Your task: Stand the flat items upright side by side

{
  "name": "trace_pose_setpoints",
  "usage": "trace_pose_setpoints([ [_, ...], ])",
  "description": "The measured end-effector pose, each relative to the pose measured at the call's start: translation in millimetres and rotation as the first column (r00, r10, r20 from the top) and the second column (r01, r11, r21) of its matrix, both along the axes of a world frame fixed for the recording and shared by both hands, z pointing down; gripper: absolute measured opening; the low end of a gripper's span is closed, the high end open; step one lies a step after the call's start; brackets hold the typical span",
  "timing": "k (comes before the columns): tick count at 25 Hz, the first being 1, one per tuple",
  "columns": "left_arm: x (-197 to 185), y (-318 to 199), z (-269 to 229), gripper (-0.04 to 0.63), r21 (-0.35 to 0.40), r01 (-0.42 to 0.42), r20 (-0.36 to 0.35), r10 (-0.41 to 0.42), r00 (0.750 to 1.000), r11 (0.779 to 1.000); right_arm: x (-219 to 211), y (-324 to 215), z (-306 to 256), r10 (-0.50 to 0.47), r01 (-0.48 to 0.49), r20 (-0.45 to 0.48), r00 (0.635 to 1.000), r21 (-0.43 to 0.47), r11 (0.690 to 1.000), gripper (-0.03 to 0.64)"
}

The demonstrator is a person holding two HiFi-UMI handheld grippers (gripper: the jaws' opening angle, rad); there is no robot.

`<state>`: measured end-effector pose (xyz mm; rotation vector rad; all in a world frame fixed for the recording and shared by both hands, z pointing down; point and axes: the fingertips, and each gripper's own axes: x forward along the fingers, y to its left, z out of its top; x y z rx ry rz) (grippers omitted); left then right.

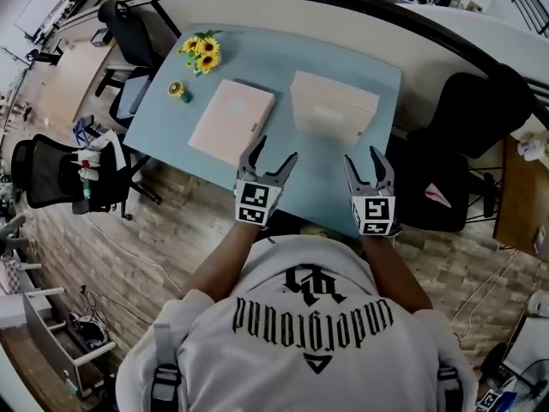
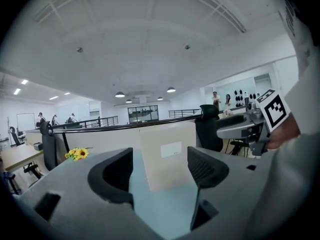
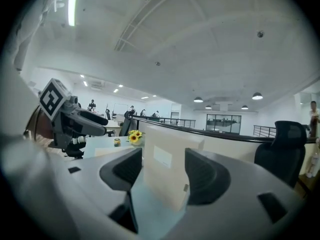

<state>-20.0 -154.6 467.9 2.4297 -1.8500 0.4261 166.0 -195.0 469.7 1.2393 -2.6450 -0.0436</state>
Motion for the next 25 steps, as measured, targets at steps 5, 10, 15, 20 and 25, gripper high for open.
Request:
trace_pose_setpoints([
  [5, -25, 1, -6, 0.351, -0.003, 0.027, -0.036, -0.027, 0.999, 1.0, -22, 10, -6, -0.015, 0.015, 0.021, 1.0, 0.004, 1.0, 0.27],
  [10, -56, -16, -6, 0.351, 0.005, -0.011, -0.04, 0.011, 0.999, 1.0, -60, 13, -4, -0.003, 0.003, 0.014, 1.0, -0.005, 1.0, 0.264],
  [15, -110, -43, -4, 0.351, 0.009, -0.087, -0.042, 0.087, 0.995, 0.996, -126, -2, -2, 0.027, -0.027, 0.005, 1.0, 0.001, 1.0, 0.261],
  [20, -194, -64, -1, 0.35, -0.008, -0.141, -0.094, 0.139, 0.986, 0.99, -210, -16, -1, 0.061, -0.062, -0.031, 0.998, -0.015, 0.998, 0.262],
  [25, -274, -71, -2, 0.35, -0.025, -0.221, -0.092, 0.217, 0.972, 0.975, -278, -20, -6, 0.152, -0.154, -0.031, 0.988, -0.044, 0.987, 0.265],
])
